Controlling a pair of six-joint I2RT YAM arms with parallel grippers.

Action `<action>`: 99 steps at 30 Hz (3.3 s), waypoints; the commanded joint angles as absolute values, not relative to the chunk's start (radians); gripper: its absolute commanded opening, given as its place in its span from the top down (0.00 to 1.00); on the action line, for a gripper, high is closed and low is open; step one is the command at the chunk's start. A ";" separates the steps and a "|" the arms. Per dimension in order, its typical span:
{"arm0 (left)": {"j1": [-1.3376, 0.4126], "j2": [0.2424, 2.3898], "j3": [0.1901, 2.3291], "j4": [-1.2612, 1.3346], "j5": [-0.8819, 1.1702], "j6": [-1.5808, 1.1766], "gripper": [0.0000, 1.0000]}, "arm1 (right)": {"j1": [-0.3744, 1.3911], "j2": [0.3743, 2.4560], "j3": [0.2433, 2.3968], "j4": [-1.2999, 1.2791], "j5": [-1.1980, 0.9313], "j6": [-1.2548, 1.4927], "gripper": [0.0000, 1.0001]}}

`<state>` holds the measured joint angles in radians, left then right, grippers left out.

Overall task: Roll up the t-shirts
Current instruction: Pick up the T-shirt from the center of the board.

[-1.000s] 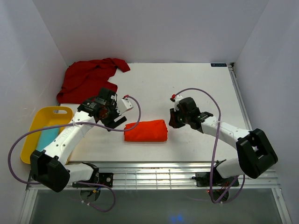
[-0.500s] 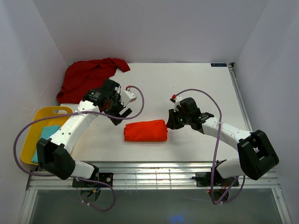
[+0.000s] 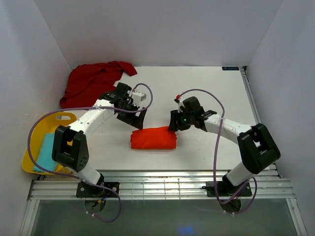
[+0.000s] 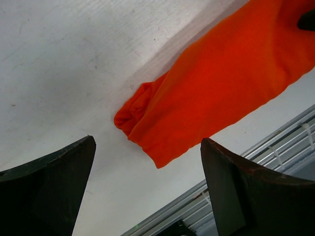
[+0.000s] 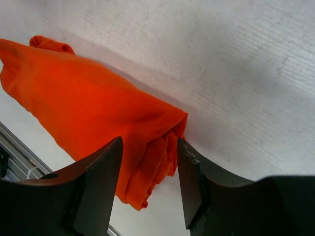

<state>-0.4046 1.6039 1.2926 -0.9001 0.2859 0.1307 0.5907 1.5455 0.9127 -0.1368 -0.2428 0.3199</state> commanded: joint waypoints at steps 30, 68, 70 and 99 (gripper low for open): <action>-0.083 1.425 0.769 -0.433 0.600 -0.146 0.02 | 0.454 1.724 0.970 -0.229 -0.598 0.331 0.34; -0.152 1.615 0.715 -0.336 0.658 -0.227 0.17 | 0.457 1.729 0.805 0.049 -0.594 0.479 0.37; -0.152 1.640 0.722 -0.333 0.666 -0.238 0.24 | 0.457 1.736 0.805 0.054 -0.603 0.482 0.37; -0.152 1.554 0.745 -0.291 0.756 -0.227 1.00 | 0.500 1.694 0.798 0.178 -0.676 0.624 0.92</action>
<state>-0.1471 1.6283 0.7238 -0.2623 0.7795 -0.2699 0.4808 1.7317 0.7685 0.1528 -0.6510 0.5838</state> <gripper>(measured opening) 0.027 0.325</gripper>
